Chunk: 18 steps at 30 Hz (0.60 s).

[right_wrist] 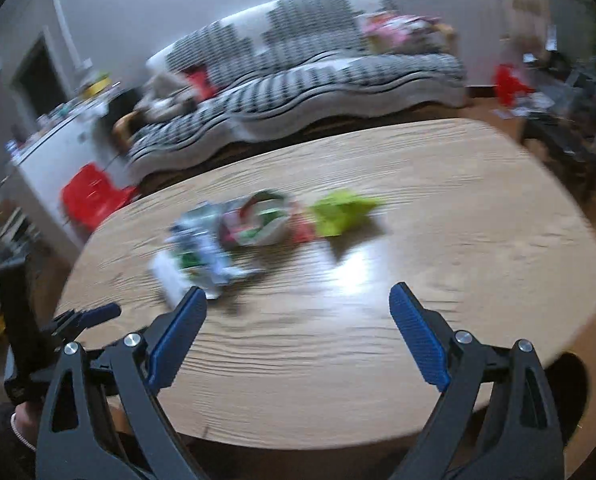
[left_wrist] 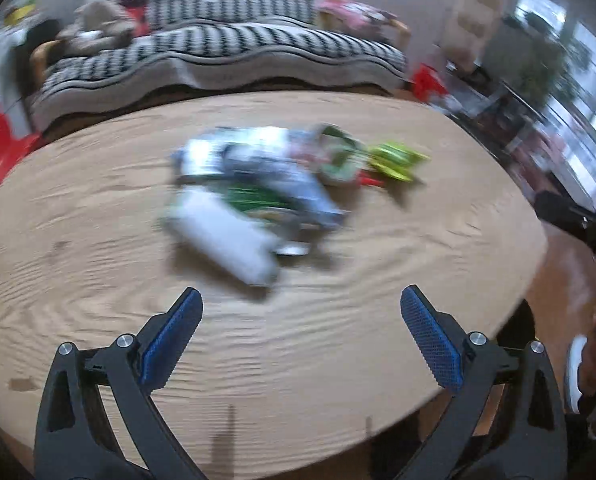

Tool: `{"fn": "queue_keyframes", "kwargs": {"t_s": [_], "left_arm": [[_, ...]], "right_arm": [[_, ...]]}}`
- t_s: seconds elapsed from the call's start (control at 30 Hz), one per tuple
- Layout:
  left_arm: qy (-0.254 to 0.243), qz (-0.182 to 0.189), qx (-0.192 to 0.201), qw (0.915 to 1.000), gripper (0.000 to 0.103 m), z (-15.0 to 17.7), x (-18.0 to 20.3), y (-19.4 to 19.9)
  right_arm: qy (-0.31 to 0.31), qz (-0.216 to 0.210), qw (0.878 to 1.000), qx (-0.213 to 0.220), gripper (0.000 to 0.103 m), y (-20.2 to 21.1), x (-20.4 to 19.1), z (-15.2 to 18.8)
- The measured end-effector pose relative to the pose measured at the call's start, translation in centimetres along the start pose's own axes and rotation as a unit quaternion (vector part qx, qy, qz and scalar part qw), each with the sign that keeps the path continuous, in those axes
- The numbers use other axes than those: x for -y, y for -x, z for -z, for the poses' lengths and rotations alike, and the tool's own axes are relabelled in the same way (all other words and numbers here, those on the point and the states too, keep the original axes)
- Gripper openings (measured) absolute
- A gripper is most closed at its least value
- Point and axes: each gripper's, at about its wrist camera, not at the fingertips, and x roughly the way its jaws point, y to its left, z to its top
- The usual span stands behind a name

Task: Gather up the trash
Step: 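Move both tools back over the trash pile on the table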

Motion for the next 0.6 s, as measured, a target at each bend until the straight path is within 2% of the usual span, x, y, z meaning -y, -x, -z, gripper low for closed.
{"fn": "queue_keyframes", "kwargs": {"t_s": [0.1,0.23,0.37,0.6], "left_arm": [[0.016,-0.018,0.014,0.9996,0.096,0.1,-3.2,0.5],[0.033,-0.021,-0.001,0.9992,0.096,0.3,-5.4,0.0],[0.043,-0.018,-0.011,0.9989,0.096,0.3,-5.3,-0.9],[0.042,-0.028,-0.019,0.9985,0.096,-0.1,-3.8,-3.8]], "right_arm": [[0.029,-0.020,0.999,-0.009,0.089,-2.7,-3.3,-0.6],[0.047,-0.029,0.998,-0.031,0.089,-6.0,-5.9,-0.9],[0.060,-0.026,0.997,-0.033,0.089,-7.8,-7.0,-1.0],[0.056,-0.027,0.997,-0.051,0.084,-10.2,-6.3,-1.5]]}}
